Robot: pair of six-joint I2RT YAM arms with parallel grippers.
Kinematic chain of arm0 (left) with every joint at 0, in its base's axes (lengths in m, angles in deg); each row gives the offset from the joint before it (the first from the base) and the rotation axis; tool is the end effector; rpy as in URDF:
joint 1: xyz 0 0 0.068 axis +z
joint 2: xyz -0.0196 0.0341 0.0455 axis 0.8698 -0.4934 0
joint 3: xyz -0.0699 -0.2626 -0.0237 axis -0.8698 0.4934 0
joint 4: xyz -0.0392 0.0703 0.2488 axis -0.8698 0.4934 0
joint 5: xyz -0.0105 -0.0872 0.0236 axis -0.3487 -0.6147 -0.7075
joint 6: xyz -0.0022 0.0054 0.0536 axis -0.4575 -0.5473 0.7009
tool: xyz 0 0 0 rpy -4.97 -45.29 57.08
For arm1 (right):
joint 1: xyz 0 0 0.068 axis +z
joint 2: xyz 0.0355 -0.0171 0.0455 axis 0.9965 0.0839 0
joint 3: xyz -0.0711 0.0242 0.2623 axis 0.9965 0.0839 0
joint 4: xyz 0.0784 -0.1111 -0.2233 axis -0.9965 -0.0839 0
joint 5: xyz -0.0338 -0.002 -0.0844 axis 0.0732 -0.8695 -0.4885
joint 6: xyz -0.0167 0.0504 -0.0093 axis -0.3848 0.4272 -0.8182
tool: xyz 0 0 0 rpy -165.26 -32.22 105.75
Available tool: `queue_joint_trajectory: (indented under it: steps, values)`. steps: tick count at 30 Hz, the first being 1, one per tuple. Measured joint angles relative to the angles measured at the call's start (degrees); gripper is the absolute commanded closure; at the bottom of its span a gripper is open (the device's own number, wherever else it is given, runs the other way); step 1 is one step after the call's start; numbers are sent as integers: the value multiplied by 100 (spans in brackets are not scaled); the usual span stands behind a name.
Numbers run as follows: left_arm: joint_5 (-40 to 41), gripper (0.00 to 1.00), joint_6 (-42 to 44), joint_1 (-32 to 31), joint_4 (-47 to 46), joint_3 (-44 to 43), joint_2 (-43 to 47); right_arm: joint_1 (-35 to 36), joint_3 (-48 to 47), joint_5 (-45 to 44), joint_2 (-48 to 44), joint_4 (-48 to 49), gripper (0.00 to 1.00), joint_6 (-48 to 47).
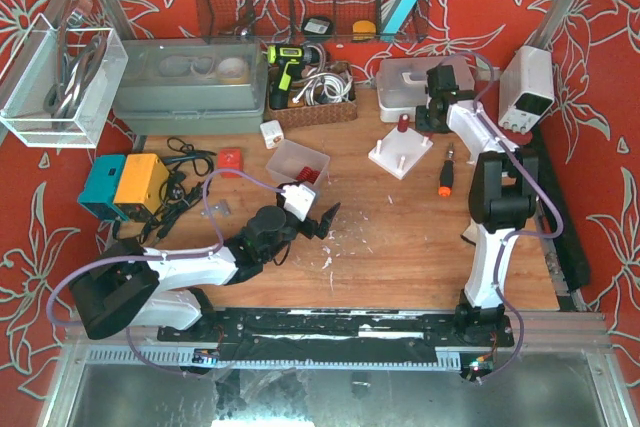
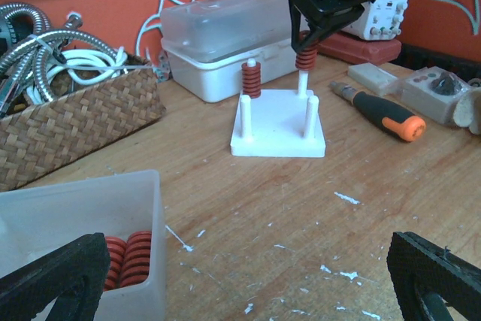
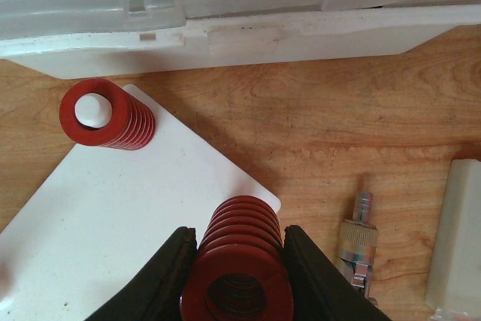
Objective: Install the large spring
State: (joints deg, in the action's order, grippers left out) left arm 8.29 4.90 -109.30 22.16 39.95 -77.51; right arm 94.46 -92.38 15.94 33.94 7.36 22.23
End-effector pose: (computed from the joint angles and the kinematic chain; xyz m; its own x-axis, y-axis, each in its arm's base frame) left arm 0.1713 -0.1815 0.2047 -0.0284 0.0969 -0.9949 0.5503 0.8324 0.0654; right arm 0.4528 0.0712 0.2430 -0.7991 0.0860 -0.5950 0.0570 0.9961 0.0674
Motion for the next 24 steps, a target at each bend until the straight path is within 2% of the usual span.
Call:
queue_joint_trajectory:
  steps: [6,13,19,24]
  values:
    - [-7,0,0,0,7,0,0,-2,0,0,151,44,80,0]
    - [-4,0,2,0,20,0,0,-17,-131,20,330,55,60,17]
    - [-2,0,4,0,24,0,2,-31,-173,15,330,55,50,44]
    - [-2,0,4,0,26,0,2,-35,-173,-2,282,-66,46,66]
